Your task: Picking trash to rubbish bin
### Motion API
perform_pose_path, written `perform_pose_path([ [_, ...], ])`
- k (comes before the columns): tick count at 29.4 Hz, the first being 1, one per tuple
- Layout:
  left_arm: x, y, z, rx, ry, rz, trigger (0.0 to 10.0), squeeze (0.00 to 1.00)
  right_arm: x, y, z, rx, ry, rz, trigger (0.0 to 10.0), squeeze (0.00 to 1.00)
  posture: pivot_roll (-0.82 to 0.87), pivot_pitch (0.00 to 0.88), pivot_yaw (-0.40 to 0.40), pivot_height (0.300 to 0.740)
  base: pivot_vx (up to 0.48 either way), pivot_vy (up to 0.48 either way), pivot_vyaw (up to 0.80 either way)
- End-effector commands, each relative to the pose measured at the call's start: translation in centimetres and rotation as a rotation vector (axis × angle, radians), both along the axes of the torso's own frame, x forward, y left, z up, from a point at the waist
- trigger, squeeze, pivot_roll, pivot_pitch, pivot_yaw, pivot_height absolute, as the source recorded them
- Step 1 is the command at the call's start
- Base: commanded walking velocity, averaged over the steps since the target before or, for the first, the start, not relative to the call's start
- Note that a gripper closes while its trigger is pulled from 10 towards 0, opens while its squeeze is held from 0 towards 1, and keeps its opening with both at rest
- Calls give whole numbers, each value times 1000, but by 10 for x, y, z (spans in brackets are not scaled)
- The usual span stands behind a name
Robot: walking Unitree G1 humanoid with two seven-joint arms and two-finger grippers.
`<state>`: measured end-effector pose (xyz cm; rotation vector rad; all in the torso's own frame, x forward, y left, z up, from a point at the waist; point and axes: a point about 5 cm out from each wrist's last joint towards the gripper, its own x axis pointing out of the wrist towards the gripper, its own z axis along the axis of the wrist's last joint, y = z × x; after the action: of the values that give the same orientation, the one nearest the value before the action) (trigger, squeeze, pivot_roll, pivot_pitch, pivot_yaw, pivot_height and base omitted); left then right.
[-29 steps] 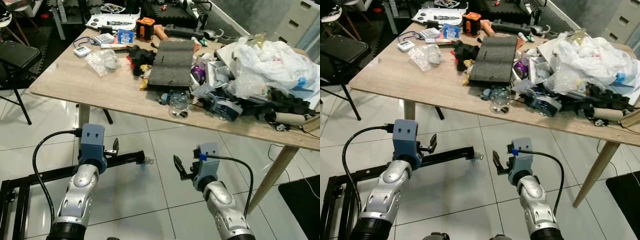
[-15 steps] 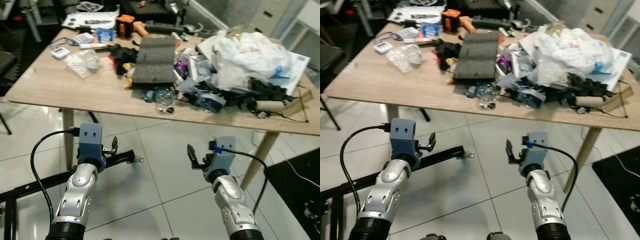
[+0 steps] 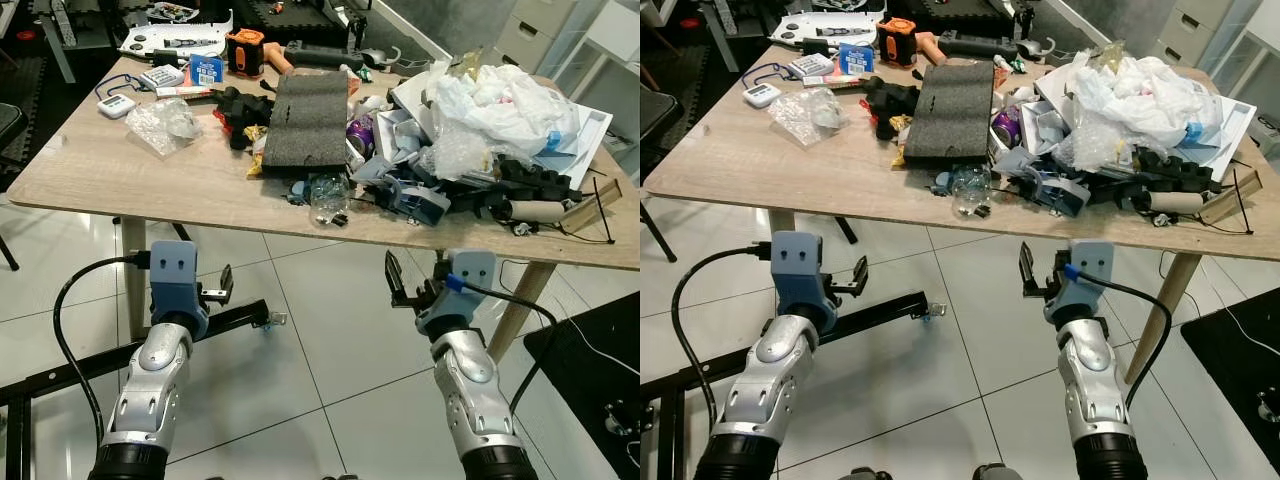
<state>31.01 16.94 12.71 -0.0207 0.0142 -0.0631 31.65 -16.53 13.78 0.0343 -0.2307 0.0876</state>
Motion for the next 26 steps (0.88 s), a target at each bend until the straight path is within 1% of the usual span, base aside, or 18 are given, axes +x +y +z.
perform_pose_path([
  [1, -3, -3, -1, -12, -4, -13, 10000, 0, -1, -5, -4, -20, 15, -19, 10000, 0, 2, 167, -38, 740, 251, 0, 0],
  [12, -3, -3, -1, -11, -5, -21, 10000, 0, 3, -5, 0, -20, 4, -21, 10000, 0, 7, 173, -40, 740, 251, 0, 0],
  [26, -3, -5, 0, -20, -6, -30, 10000, 0, 3, -4, 0, -28, 6, -9, 10000, 0, 5, 170, -44, 740, 248, 0, 0],
])
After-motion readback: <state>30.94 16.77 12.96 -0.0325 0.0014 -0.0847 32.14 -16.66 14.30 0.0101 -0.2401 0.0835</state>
